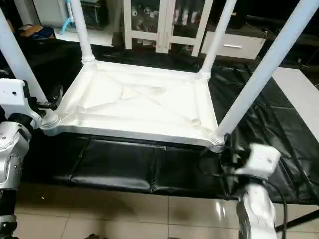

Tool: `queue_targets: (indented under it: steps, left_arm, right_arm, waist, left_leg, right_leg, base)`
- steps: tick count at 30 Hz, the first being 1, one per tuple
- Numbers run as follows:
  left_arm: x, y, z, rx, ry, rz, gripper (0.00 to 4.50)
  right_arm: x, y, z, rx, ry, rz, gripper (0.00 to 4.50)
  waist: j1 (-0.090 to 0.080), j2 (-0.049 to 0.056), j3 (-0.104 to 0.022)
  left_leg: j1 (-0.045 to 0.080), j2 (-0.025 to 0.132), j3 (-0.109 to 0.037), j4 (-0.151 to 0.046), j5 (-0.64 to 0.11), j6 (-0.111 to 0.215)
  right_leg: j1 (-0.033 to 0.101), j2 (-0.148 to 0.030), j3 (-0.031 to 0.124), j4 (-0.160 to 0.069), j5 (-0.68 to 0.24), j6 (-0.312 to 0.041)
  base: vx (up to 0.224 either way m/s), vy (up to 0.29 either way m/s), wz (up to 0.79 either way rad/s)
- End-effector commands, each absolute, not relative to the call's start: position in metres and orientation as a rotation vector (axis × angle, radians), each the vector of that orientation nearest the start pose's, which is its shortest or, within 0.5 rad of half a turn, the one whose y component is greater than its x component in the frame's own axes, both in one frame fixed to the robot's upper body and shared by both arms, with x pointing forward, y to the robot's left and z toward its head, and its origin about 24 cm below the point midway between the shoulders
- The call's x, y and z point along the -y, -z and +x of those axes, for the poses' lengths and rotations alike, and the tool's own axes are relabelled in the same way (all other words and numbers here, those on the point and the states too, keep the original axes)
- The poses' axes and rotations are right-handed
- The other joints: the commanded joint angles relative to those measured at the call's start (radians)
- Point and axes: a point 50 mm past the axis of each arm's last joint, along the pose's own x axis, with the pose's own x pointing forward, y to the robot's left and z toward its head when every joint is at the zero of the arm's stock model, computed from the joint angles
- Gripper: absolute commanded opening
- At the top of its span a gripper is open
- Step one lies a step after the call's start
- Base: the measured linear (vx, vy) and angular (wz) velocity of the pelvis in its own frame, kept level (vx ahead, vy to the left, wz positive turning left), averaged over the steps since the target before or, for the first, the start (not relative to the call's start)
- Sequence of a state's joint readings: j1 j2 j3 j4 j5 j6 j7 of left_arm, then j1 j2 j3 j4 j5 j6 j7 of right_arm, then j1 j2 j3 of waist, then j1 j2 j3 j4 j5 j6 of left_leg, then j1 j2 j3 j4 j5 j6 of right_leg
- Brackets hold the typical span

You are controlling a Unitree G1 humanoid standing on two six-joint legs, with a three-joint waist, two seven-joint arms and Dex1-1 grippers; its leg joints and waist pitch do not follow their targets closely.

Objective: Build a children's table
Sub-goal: Flip table

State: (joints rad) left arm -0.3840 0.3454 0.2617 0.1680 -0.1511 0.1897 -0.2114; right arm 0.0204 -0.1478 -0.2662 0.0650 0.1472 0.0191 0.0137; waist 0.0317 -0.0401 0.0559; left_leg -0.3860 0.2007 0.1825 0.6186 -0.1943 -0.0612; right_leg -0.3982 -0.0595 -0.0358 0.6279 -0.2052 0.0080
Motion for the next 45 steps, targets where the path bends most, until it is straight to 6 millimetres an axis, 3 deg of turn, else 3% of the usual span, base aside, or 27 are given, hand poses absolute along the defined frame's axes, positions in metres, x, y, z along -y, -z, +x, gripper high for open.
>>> queue_targets:
  steps: [1, 2, 4, 6, 10, 13, 15, 16, 17, 19, 20, 21, 22, 24, 25, 29, 30, 31, 33, 35, 40, 44, 45]
  left_arm:
    - [-0.239, -0.124, 0.320, 0.074, 0.034, 0.115, 4.50]
    - [-0.238, -0.124, 0.320, 0.075, 0.039, 0.121, 4.50]
    - [-0.237, -0.125, 0.320, 0.078, 0.043, 0.120, 4.50]
    - [-0.236, -0.125, 0.320, 0.079, 0.045, 0.118, 4.50]
    - [-0.237, -0.127, 0.319, 0.088, 0.040, 0.123, 4.50]
    - [-0.239, -0.128, 0.319, 0.088, 0.037, 0.135, 4.50]
    - [-0.240, -0.128, 0.319, 0.084, 0.028, 0.150, 4.50]
    - [-0.241, -0.129, 0.319, 0.075, 0.022, 0.157, 4.50]
    - [-0.241, -0.129, 0.320, 0.073, 0.019, 0.160, 4.50]
    - [-0.238, -0.132, 0.321, 0.087, 0.019, 0.143, 4.50]
    - [-0.235, -0.134, 0.322, 0.098, 0.024, 0.131, 4.50]
    - [-0.233, -0.135, 0.323, 0.106, 0.024, 0.122, 4.50]
    - [-0.231, -0.137, 0.325, 0.111, 0.025, 0.115, 4.50]
    - [-0.230, -0.137, 0.326, 0.106, 0.019, 0.113, 4.50]
    - [-0.232, -0.138, 0.329, 0.094, -0.006, 0.114, 4.50]
    - [-0.236, -0.140, 0.333, 0.089, -0.050, 0.097, 4.50]
    - [-0.236, -0.140, 0.333, 0.089, -0.050, 0.097, 4.33]
    - [-0.238, -0.142, 0.334, 0.090, -0.065, 0.089, 4.16]
    - [-0.243, -0.147, 0.334, 0.106, -0.107, 0.068, 4.11]
    - [-0.243, -0.147, 0.333, 0.107, -0.105, 0.065, 3.87]
    - [-0.245, -0.142, 0.331, 0.071, -0.125, 0.061, 3.47]
    - [-0.247, -0.139, 0.330, 0.052, -0.147, 0.036, 3.13]
    - [-0.247, -0.139, 0.330, 0.050, -0.143, 0.018, 3.13]
  right_arm:
    - [0.252, -0.028, 0.244, -0.138, 0.280, 0.030, 4.29]
    - [0.249, -0.024, 0.251, -0.183, 0.232, 0.036, 4.29]
    - [0.247, -0.022, 0.256, -0.210, 0.207, 0.026, 4.29]
    - [0.246, -0.022, 0.257, -0.218, 0.199, 0.023, 4.29]
    - [0.239, -0.027, 0.267, -0.208, 0.157, 0.023, 4.29]
    - [0.233, -0.028, 0.266, -0.205, 0.125, 0.026, 4.29]
    - [0.224, -0.027, 0.260, -0.202, 0.072, 0.041, 4.29]
    - [0.213, -0.026, 0.250, -0.195, 0.016, 0.069, 4.29]
    - [0.209, -0.026, 0.247, -0.196, -0.006, 0.080, 4.29]
    - [0.201, -0.027, 0.239, -0.171, -0.046, 0.062, 4.29]
    - [0.197, -0.028, 0.233, -0.153, -0.059, 0.059, 4.29]
    - [0.194, -0.030, 0.228, -0.134, -0.062, 0.068, 4.29]
    - [0.191, -0.031, 0.224, -0.118, -0.060, 0.082, 4.29]
    - [0.188, -0.034, 0.225, -0.102, -0.067, 0.098, 4.29]
    - [0.184, -0.040, 0.230, -0.072, -0.084, 0.106, 4.29]
    - [0.176, -0.051, 0.238, -0.027, -0.147, 0.107, 4.29]
    - [0.176, -0.051, 0.238, -0.027, -0.147, 0.107, 4.31]
    - [0.172, -0.056, 0.240, -0.007, -0.186, 0.107, 4.32]
    - [0.167, -0.071, 0.244, 0.044, -0.250, 0.106, 4.32]
    - [0.167, -0.072, 0.244, 0.049, -0.251, 0.105, 4.32]
    - [0.166, -0.069, 0.245, 0.037, -0.246, 0.107, 4.32]
    - [0.162, -0.069, 0.243, 0.033, -0.250, 0.115, 4.32]
    - [0.161, -0.069, 0.243, 0.032, -0.255, 0.120, 4.32]
  waist:
    - [-0.007, 0.015, -0.055]
    - [-0.007, 0.019, -0.057]
    - [-0.007, 0.014, -0.058]
    - [-0.007, 0.015, -0.058]
    - [-0.006, 0.007, -0.058]
    - [-0.006, 0.008, -0.057]
    - [-0.002, 0.007, -0.057]
    - [-0.002, 0.000, -0.058]
    - [0.004, 0.005, -0.058]
    - [0.002, 0.006, -0.059]
    - [0.002, 0.002, -0.058]
    - [0.005, 0.004, -0.058]
    - [0.002, 0.009, -0.056]
    - [-0.003, 0.005, -0.054]
    - [-0.003, 0.020, -0.054]
    - [-0.006, 0.012, -0.053]
    - [-0.005, 0.012, -0.053]
    - [-0.003, 0.019, -0.053]
    - [-0.004, 0.016, -0.058]
    - [-0.006, 0.016, -0.059]
    - [-0.004, 0.016, -0.060]
    - [-0.004, 0.016, -0.057]
    - [-0.003, 0.021, -0.057]
  left_leg:
    - [0.028, 0.025, -0.015, -0.093, -0.301, -0.046]
    - [0.023, 0.024, -0.017, -0.093, -0.274, -0.045]
    - [0.025, 0.025, -0.013, -0.090, -0.268, -0.043]
    - [0.024, 0.024, -0.012, -0.089, -0.260, -0.042]
    - [0.022, 0.026, -0.012, -0.089, -0.241, -0.036]
    - [0.024, 0.027, -0.012, -0.090, -0.256, -0.036]
    - [0.026, 0.029, -0.010, -0.089, -0.249, -0.029]
    - [0.022, 0.029, -0.010, -0.089, -0.236, -0.024]
    - [0.024, 0.032, -0.011, -0.090, -0.218, -0.018]
    - [0.021, 0.032, -0.013, -0.092, -0.200, -0.018]
    - [0.021, 0.032, -0.011, -0.091, -0.207, -0.019]
    - [0.025, 0.033, -0.010, -0.090, -0.214, -0.019]
    - [0.021, 0.032, -0.013, -0.095, -0.230, -0.020]
    - [0.022, 0.032, -0.015, -0.097, -0.266, -0.027]
    - [0.026, 0.032, -0.017, -0.099, -0.290, -0.035]
    - [0.026, 0.031, -0.018, -0.098, -0.318, -0.050]
    - [0.025, 0.031, -0.018, -0.098, -0.312, -0.050]
    - [0.025, 0.030, -0.018, -0.098, -0.303, -0.051]
    - [0.021, 0.029, -0.018, -0.095, -0.265, -0.043]
    - [0.021, 0.029, -0.017, -0.093, -0.245, -0.039]
    - [0.024, 0.029, -0.015, -0.091, -0.226, -0.036]
    - [0.025, 0.030, -0.016, -0.094, -0.251, -0.040]
    - [0.024, 0.029, -0.016, -0.095, -0.257, -0.043]
  right_leg:
    - [0.020, -0.056, 0.043, -0.086, -0.199, -0.121]
    - [0.026, -0.055, 0.041, -0.080, -0.161, -0.126]
    - [0.025, -0.056, 0.041, -0.082, -0.151, -0.129]
    - [0.025, -0.057, 0.041, -0.082, -0.153, -0.135]
    - [0.027, -0.058, 0.040, -0.080, -0.163, -0.137]
    - [0.024, -0.059, 0.040, -0.083, -0.186, -0.135]
    - [0.022, -0.060, 0.042, -0.084, -0.181, -0.134]
    - [0.025, -0.060, 0.042, -0.082, -0.164, -0.134]
    - [0.026, -0.061, 0.043, -0.079, -0.135, -0.135]
    - [0.029, -0.060, 0.040, -0.075, -0.106, -0.144]
    - [0.028, -0.061, 0.041, -0.077, -0.113, -0.147]
    - [0.024, -0.062, 0.042, -0.078, -0.116, -0.148]
    - [0.026, -0.062, 0.042, -0.079, -0.136, -0.145]
    - [0.024, -0.061, 0.041, -0.083, -0.177, -0.138]
    - [0.019, -0.062, 0.042, -0.085, -0.201, -0.133]
    - [0.018, -0.060, 0.043, -0.090, -0.220, -0.120]
    - [0.018, -0.061, 0.043, -0.089, -0.213, -0.121]
    - [0.020, -0.060, 0.043, -0.087, -0.197, -0.124]
    - [0.028, -0.060, 0.042, -0.081, -0.138, -0.131]
    - [0.028, -0.059, 0.041, -0.078, -0.115, -0.140]
    - [0.028, -0.058, 0.041, -0.076, -0.091, -0.155]
    - [0.026, -0.059, 0.041, -0.080, -0.126, -0.153]
    - [0.026, -0.060, 0.042, -0.080, -0.133, -0.152]
  base:
    - [0.000, 0.000, 0.00]
    - [0.000, 0.000, 0.00]
    - [0.000, 0.000, 0.00]
    - [0.000, 0.000, 0.00]
    - [0.000, 0.000, 0.00]
    - [0.000, 0.000, 0.00]
    - [0.000, 0.000, 0.00]
    - [0.000, 0.000, 0.00]
    - [0.000, 0.000, 0.00]
    - [0.000, 0.000, 0.00]
    - [0.000, 0.000, 0.00]
    - [0.000, 0.000, 0.00]
    - [0.000, 0.000, 0.00]
    - [0.000, 0.000, 0.00]
    - [0.000, 0.000, 0.00]
    - [0.000, 0.000, 0.00]
    - [0.000, 0.000, 0.00]
    - [0.000, 0.000, 0.00]
    - [0.000, 0.000, 0.00]
    - [0.000, 0.000, 0.00]
    - [0.000, 0.000, 0.00]
    - [0.000, 0.000, 0.00]
    - [0.000, 0.000, 0.00]
